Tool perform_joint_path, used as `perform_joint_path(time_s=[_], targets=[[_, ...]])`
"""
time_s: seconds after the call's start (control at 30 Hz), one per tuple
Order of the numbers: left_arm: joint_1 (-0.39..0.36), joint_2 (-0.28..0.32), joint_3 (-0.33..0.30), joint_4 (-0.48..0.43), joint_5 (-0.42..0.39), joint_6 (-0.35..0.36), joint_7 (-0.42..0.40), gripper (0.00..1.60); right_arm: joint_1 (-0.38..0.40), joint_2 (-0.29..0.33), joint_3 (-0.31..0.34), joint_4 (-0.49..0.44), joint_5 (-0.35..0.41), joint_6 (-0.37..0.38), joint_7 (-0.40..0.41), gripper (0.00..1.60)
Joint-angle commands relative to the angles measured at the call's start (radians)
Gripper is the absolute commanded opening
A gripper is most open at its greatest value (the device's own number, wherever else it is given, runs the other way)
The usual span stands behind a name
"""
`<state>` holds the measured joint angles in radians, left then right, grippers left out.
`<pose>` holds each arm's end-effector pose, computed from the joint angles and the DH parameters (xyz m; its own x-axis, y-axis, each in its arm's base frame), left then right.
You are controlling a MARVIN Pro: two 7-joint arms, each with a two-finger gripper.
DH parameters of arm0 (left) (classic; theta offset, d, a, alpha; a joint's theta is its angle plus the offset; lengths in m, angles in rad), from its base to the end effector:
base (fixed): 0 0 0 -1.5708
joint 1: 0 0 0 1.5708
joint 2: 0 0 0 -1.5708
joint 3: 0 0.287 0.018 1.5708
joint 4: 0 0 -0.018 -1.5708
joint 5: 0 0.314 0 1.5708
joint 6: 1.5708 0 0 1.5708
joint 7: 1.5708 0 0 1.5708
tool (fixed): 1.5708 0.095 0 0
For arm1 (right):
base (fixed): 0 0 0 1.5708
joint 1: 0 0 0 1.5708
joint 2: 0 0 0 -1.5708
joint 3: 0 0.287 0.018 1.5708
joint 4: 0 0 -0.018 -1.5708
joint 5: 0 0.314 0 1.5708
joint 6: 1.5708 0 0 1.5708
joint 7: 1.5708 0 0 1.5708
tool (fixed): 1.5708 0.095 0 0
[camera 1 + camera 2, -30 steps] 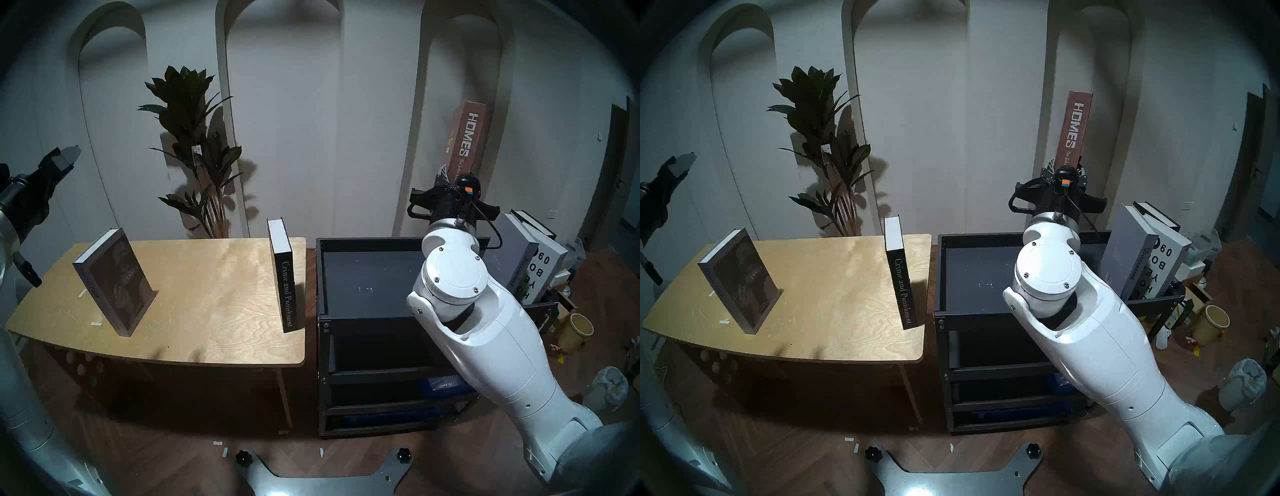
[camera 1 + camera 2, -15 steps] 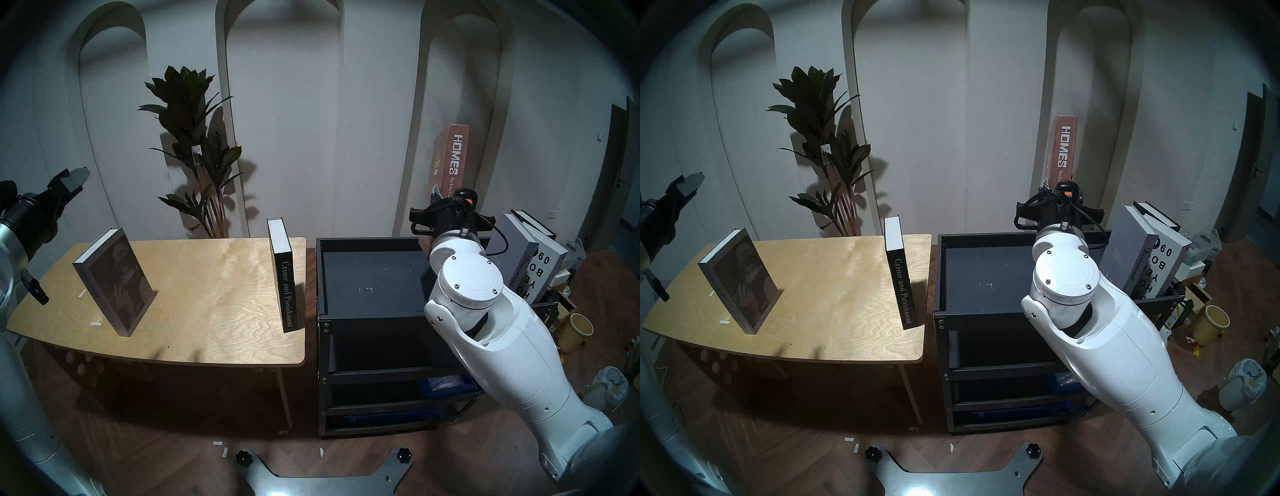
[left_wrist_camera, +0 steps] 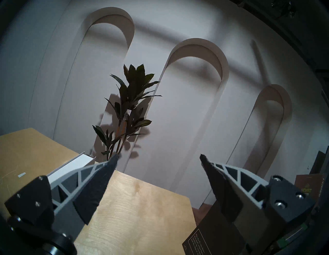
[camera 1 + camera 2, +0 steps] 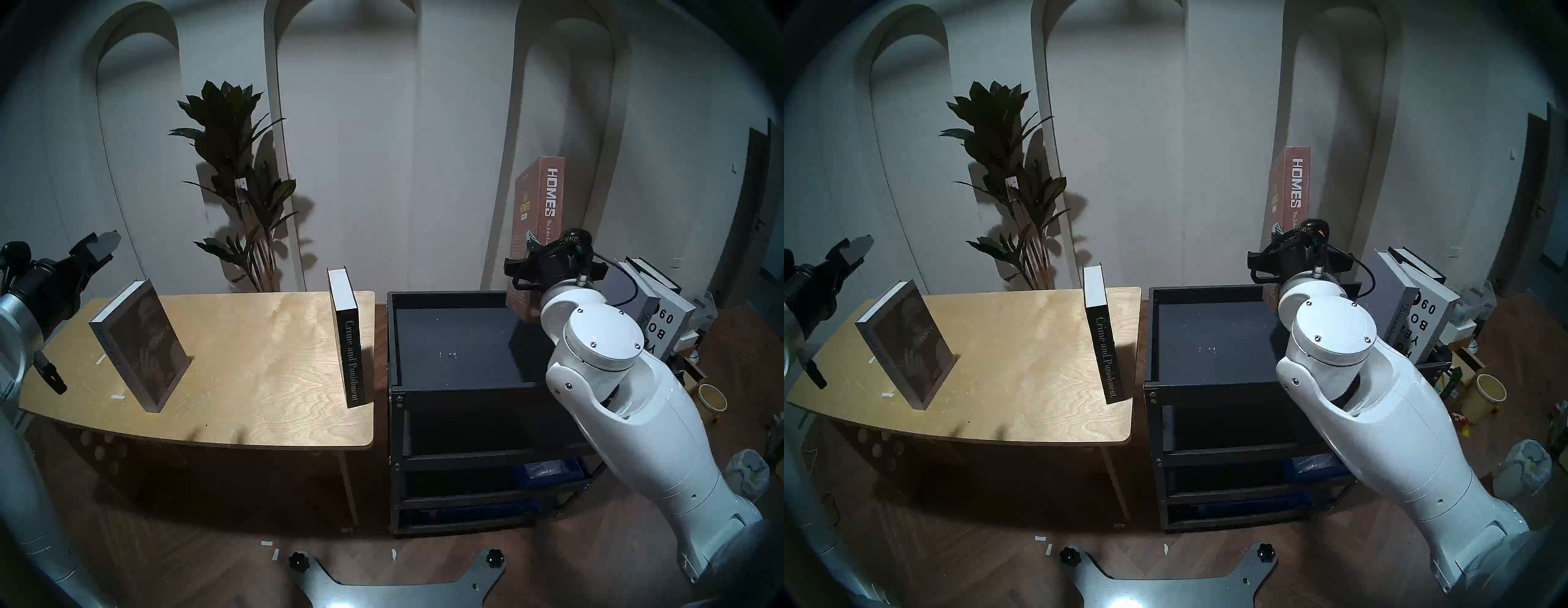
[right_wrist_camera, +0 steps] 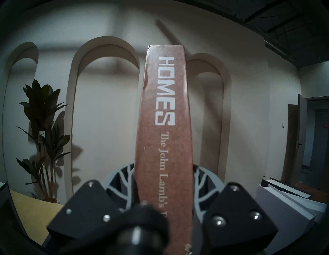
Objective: Move the books from the display table onto the shelf, standing them upright with spines facing out and tallest at one end
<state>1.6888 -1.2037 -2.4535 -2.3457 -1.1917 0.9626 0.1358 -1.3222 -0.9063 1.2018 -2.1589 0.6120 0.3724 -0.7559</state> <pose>0.2551 0.2179 -0.0230 -0.0224 0.3704 0.9286 0.0514 -0.9272 0.3711 0.3948 -0.0086 -0.0767 -0.1659 0.0886 0.9822 -0.1391 -0.9881 0.0656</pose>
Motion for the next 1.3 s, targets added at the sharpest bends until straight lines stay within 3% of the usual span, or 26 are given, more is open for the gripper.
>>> perform_joint_path(time_s=[0.0,0.33,0.6,0.93,1.27], targets=[[0.041,0.007,-0.009,-0.017,0.022,-0.003,-0.027,1.6,0.0,0.036,0.063,-0.06,0.05,-0.01,0.046,0.0],[0.105,0.004,-0.021,-0.014,0.069,-0.008,-0.066,1.6,-0.049,0.042,0.171,-0.084,0.156,-0.036,0.063,0.0],[0.154,0.006,-0.026,-0.015,0.111,-0.025,-0.106,1.6,-0.11,0.003,0.227,-0.107,0.263,-0.055,0.059,0.0],[0.205,0.003,-0.051,-0.001,0.166,-0.061,-0.153,1.6,-0.133,-0.032,0.314,-0.165,0.389,-0.063,0.048,0.0],[0.27,-0.009,-0.065,0.026,0.229,-0.128,-0.226,1.6,-0.203,0.055,0.349,-0.213,0.396,0.002,0.068,0.0]])
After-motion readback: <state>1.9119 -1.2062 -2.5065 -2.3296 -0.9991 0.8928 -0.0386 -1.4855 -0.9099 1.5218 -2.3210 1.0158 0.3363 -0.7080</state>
